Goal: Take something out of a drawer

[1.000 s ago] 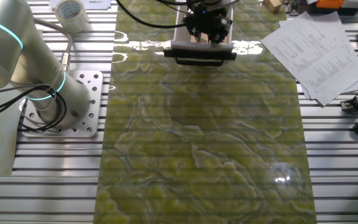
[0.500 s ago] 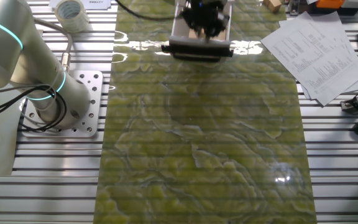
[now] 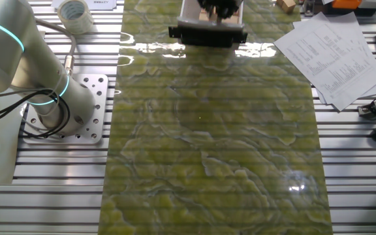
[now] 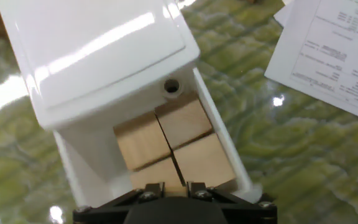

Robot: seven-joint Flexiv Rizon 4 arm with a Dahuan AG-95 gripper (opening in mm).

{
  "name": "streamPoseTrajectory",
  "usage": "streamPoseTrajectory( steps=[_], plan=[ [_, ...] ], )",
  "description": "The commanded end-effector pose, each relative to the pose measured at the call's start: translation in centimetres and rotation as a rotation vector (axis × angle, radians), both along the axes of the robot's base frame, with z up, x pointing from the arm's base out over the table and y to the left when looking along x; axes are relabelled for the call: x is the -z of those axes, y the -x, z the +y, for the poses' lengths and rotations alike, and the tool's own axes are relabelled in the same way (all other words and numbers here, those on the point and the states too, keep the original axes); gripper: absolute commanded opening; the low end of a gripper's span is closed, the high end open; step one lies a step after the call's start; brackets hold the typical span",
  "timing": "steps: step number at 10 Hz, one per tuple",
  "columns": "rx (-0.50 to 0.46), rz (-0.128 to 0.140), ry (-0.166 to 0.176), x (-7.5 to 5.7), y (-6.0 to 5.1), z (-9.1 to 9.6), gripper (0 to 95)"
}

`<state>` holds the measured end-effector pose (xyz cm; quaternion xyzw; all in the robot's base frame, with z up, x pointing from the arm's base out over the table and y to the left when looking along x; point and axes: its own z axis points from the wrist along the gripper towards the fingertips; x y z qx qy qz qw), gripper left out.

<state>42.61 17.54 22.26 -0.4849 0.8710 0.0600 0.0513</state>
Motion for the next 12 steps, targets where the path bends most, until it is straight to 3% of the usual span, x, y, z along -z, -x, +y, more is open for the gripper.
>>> streamPoseTrajectory(
  steps=[1,4,5,7,8,11,12],
  plan=[
    [0.037,0.005,-0.007,-0.6,0.4,1.6,0.0],
    [0.033,0.016,0.007,-2.7,0.5,1.0,0.0],
    [0.029,0.02,0.019,-3.0,0.7,-0.6,0.0],
    [0.047,0.022,0.075,-2.6,0.5,-3.1,0.0],
    [0.077,0.025,0.126,-2.0,0.3,-4.8,0.0],
    [0.114,0.03,0.129,-0.2,-0.3,-6.9,0.0],
    [0.129,0.038,0.128,-0.3,-0.4,-6.8,0.0]
  ],
)
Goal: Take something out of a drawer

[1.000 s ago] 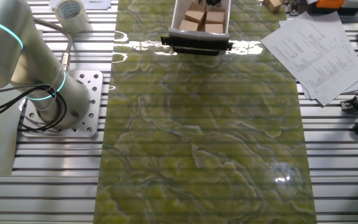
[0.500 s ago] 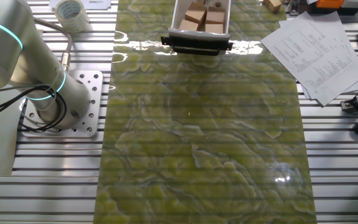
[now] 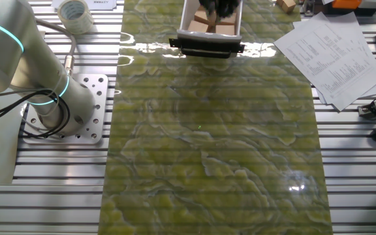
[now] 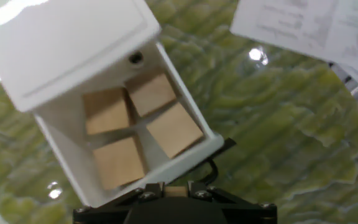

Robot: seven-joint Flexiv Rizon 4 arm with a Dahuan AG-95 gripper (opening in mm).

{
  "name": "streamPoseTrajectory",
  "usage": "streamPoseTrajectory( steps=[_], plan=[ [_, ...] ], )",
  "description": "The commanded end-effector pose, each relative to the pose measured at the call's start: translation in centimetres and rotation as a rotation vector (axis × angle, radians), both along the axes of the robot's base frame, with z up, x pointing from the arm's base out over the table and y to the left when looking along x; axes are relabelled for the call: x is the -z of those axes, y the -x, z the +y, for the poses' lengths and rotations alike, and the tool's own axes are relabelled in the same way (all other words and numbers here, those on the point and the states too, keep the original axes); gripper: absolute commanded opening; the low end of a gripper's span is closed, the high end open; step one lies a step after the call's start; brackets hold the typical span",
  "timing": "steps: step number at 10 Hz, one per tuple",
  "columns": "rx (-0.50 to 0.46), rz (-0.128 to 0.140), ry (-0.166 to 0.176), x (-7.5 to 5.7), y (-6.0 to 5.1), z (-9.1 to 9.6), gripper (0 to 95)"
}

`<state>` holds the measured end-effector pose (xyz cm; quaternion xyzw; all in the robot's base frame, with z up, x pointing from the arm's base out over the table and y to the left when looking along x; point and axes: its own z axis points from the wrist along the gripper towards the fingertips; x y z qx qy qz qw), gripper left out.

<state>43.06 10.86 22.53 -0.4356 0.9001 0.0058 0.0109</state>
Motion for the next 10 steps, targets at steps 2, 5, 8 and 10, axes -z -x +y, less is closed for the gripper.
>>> streamPoseTrajectory(
  steps=[2,5,8,10],
  plan=[
    [0.134,0.023,0.011,-0.6,0.2,0.8,0.0],
    [0.447,0.024,0.0,-0.6,0.2,0.8,0.0],
    [0.638,0.008,-0.003,-0.6,0.1,0.5,0.0],
    [0.614,0.009,0.011,-0.3,-0.7,-1.9,0.0]
  ],
)
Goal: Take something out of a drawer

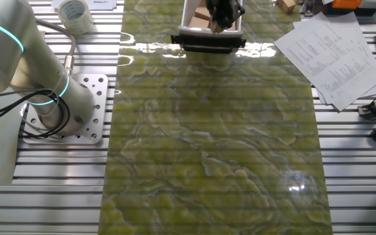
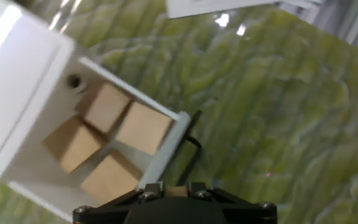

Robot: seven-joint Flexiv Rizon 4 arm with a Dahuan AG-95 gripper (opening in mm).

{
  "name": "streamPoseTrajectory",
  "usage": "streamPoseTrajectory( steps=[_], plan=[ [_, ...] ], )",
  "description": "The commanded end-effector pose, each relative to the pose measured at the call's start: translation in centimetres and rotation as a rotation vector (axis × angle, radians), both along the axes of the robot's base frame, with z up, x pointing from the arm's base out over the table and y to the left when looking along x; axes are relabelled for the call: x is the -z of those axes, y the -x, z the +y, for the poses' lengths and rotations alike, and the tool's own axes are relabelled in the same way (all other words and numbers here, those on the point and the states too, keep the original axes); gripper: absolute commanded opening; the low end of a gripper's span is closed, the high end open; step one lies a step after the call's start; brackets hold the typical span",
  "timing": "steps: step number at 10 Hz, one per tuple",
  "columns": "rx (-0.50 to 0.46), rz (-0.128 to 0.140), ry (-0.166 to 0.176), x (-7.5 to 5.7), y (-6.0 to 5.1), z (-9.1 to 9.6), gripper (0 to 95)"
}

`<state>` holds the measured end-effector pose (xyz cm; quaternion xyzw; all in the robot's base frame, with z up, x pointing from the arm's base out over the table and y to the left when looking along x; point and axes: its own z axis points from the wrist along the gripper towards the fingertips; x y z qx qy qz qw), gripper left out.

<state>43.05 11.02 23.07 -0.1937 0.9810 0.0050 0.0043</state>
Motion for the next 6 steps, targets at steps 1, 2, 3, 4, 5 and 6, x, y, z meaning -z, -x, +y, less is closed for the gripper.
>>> streamPoseTrajectory(
  steps=[1,2,3,4,5,6],
  plan=[
    [0.09,-0.005,0.016,0.5,-1.1,-3.9,0.0],
    [0.088,-0.007,0.025,0.9,-1.5,-5.9,0.0],
    [0.093,-0.009,0.041,1.2,-1.7,-7.3,0.0],
    [0.088,-0.02,0.062,2.0,-2.1,-9.4,0.0],
    [0.089,-0.024,0.059,2.4,-2.2,-10.2,0.0],
    [0.12,-0.024,0.057,3.1,-2.5,-11.3,0.0]
  ],
)
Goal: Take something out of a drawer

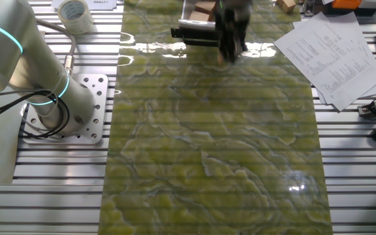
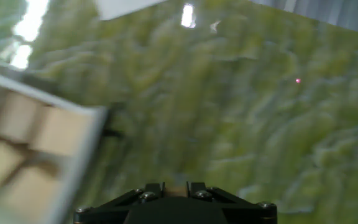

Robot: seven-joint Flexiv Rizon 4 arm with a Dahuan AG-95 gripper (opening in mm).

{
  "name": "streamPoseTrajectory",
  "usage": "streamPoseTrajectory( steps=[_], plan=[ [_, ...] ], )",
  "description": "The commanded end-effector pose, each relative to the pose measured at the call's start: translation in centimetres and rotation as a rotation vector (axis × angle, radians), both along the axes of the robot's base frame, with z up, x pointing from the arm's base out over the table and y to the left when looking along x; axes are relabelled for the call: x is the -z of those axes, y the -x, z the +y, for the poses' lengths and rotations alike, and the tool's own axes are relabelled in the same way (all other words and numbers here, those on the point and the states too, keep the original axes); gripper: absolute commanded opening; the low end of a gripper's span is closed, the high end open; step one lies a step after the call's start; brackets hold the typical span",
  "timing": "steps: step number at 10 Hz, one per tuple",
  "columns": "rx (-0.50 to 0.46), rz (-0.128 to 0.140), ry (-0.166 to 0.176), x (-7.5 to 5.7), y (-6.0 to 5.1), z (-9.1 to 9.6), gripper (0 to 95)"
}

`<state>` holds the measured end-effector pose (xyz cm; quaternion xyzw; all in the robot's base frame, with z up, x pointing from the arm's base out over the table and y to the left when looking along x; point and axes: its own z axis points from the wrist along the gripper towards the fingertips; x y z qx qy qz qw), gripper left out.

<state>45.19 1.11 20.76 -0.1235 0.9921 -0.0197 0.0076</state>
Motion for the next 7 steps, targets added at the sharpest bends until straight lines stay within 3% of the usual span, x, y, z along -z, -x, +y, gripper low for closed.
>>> streamPoseTrajectory(
  steps=[1,3,5,6,7],
  plan=[
    [0.048,-0.005,0.011,1.2,-0.6,-1.9,0.0],
    [0.102,-0.008,0.006,1.4,-0.5,-2.5,0.0],
    [0.102,-0.014,0.004,1.1,0.0,-3.0,38.0],
    [0.119,-0.029,-0.025,1.1,0.0,-3.0,38.0],
    [0.134,-0.032,-0.032,1.2,-0.1,-3.0,57.0]
  ],
)
